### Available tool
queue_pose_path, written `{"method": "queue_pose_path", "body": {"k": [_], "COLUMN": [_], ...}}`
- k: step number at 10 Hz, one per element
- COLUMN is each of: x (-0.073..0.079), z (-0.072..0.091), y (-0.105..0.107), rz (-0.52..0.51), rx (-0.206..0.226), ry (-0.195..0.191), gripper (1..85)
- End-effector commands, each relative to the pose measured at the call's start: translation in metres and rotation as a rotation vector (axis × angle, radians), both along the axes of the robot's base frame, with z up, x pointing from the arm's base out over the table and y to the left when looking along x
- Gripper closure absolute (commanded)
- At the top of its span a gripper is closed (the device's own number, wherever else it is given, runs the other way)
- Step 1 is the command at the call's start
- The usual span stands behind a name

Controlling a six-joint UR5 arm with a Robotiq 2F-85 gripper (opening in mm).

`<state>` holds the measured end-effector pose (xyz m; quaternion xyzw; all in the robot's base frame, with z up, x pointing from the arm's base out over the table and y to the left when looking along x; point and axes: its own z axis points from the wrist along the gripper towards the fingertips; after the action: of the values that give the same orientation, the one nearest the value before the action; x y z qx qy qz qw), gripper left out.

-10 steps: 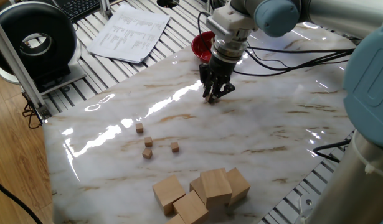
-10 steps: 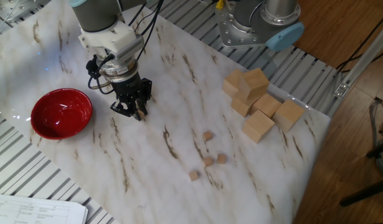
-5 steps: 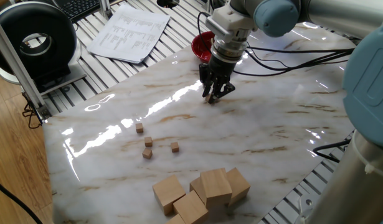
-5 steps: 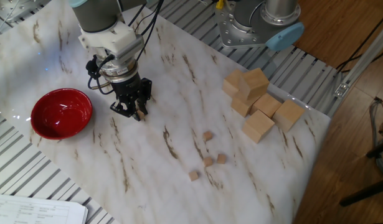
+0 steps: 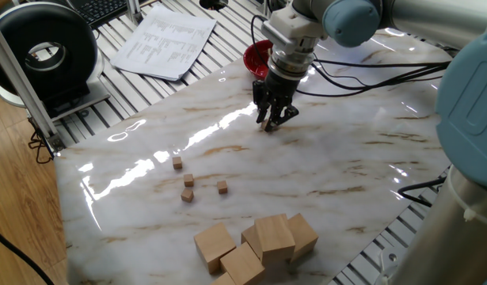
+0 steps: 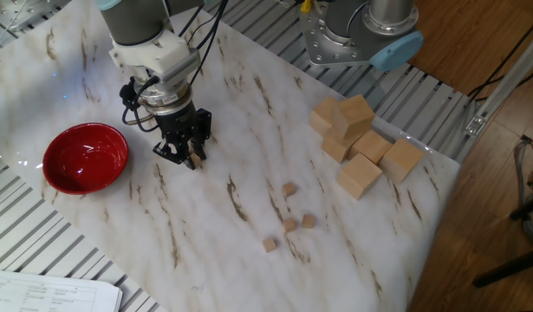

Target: Stack the blocks into a pyramid shape

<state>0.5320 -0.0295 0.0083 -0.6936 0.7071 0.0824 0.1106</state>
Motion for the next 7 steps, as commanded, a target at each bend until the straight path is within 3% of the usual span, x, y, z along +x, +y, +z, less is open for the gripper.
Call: {"method": "queue_pose_path", "body": {"k": [1, 7], "x": [0.0041, 0.0060], "z": [0.0023, 0.0018], "y": [0.0017, -0.0008], "rz": [-0.011, -0.032], "rx": [0.012, 0.004], "ry": [-0.011, -0.013], "gripper": [53.0, 60.3]}}
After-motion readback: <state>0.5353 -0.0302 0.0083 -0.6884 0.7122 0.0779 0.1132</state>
